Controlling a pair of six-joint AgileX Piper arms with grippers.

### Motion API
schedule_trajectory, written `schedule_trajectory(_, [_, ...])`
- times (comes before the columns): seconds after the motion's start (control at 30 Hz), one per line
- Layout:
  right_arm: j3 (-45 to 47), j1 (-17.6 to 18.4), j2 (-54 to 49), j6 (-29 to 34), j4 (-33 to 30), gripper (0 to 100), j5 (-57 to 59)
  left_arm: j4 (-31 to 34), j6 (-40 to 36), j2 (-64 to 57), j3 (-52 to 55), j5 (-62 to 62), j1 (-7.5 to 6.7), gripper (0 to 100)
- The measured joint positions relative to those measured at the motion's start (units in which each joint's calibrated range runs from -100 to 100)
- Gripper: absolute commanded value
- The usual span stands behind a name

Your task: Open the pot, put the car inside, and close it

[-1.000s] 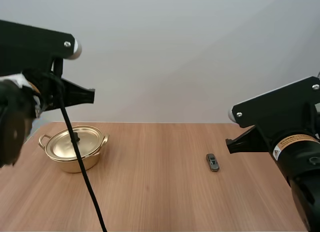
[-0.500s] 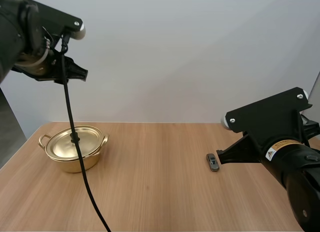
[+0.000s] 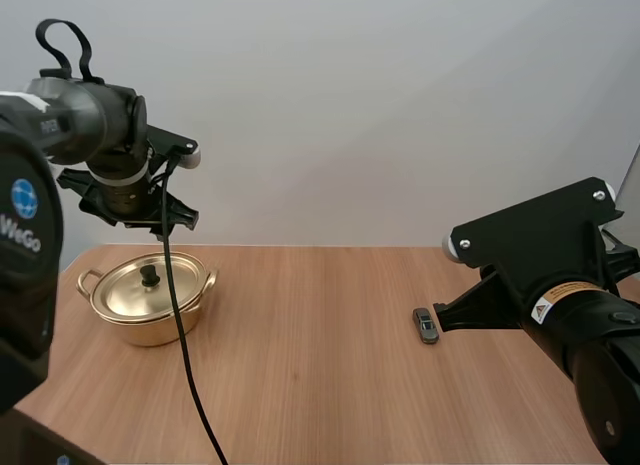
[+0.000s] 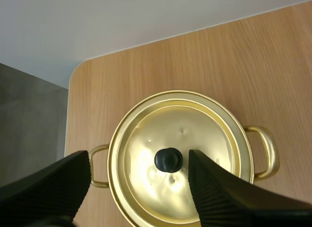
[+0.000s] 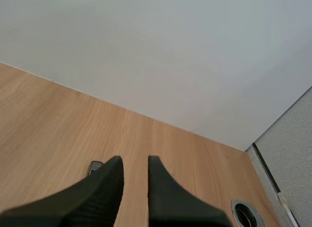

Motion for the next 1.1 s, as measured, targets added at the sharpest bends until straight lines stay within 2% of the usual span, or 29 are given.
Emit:
schedule_trajectory(0.17, [0.0, 0.0, 0.0, 0.0, 0.0, 31, 0.0, -0.2, 0.4, 1.8, -0.8, 0.7, 0.0, 94])
schedule_trajectory(0.33, [0.0, 0.0, 0.0, 0.0, 0.0, 31, 0.0, -0.7, 0.4, 2.9, -1.1, 2.5, 0.0, 88])
schedule_trajectory(1.0, [0.0, 0.0, 0.0, 0.0, 0.0, 31, 0.4, -0.2, 1.1, 12.4, -1.1, 5.0, 0.0, 88])
schedule_trajectory(1.07, [0.0, 0.0, 0.0, 0.0, 0.0, 31, 0.6, -0.2, 1.1, 13.2, -1.1, 5.0, 0.0, 85])
schedule_trajectory(1.1, [0.0, 0.0, 0.0, 0.0, 0.0, 31, 0.8, -0.1, 1.1, 13.5, -1.1, 4.4, 0.0, 78])
